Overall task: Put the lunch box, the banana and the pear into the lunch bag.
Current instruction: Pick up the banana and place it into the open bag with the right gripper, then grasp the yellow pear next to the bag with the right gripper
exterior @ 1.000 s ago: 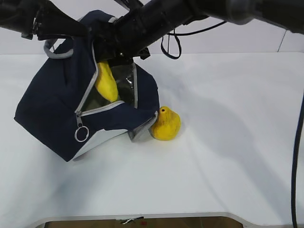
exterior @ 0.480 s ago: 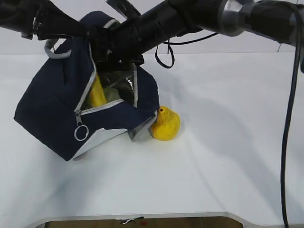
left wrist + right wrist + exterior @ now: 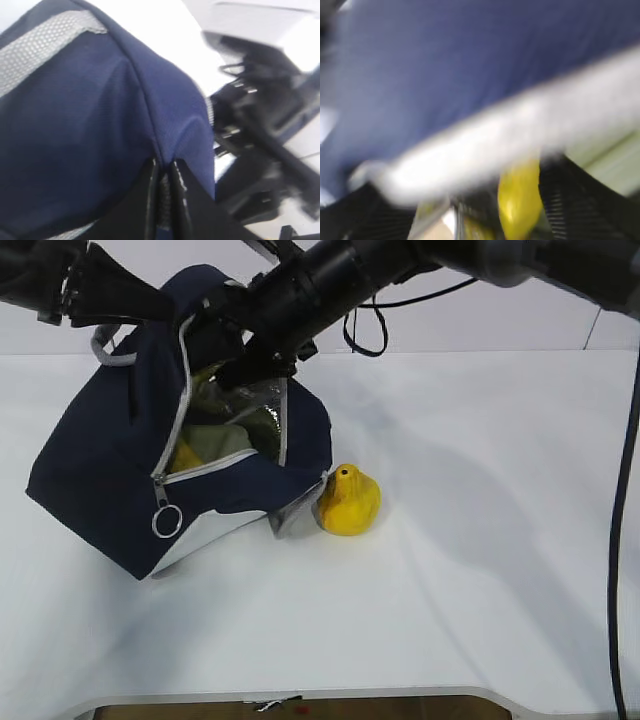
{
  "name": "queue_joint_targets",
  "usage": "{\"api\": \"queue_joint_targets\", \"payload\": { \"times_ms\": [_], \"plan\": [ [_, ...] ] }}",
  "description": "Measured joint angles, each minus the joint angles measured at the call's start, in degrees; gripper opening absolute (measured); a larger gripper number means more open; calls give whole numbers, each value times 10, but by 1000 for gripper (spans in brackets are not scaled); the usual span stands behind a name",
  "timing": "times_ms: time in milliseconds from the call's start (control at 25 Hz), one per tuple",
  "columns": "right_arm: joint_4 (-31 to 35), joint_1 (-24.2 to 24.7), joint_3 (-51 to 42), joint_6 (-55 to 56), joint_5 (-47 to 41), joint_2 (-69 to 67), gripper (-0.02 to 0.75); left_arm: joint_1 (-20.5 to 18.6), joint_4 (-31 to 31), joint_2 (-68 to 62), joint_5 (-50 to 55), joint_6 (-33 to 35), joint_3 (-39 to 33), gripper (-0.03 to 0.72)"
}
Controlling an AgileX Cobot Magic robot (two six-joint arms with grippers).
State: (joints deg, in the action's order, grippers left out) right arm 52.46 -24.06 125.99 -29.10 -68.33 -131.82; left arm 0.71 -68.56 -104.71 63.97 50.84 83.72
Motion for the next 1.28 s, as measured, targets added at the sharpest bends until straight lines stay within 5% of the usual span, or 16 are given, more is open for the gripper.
{"api": "queue_joint_targets", "payload": {
  "times_ms": [520,840,1280],
  "plan": [
    [-331,0,-6,108,-28,113,576,-36,42,0,-17,-1,0,24],
    [-387,0,-151,115,-30,145,575,-41,70,0,-25,-1,1,24],
    [-417,-5,-163,116,-30,122,575,-43,85,0,-25,-1,1,24]
  ]
}}
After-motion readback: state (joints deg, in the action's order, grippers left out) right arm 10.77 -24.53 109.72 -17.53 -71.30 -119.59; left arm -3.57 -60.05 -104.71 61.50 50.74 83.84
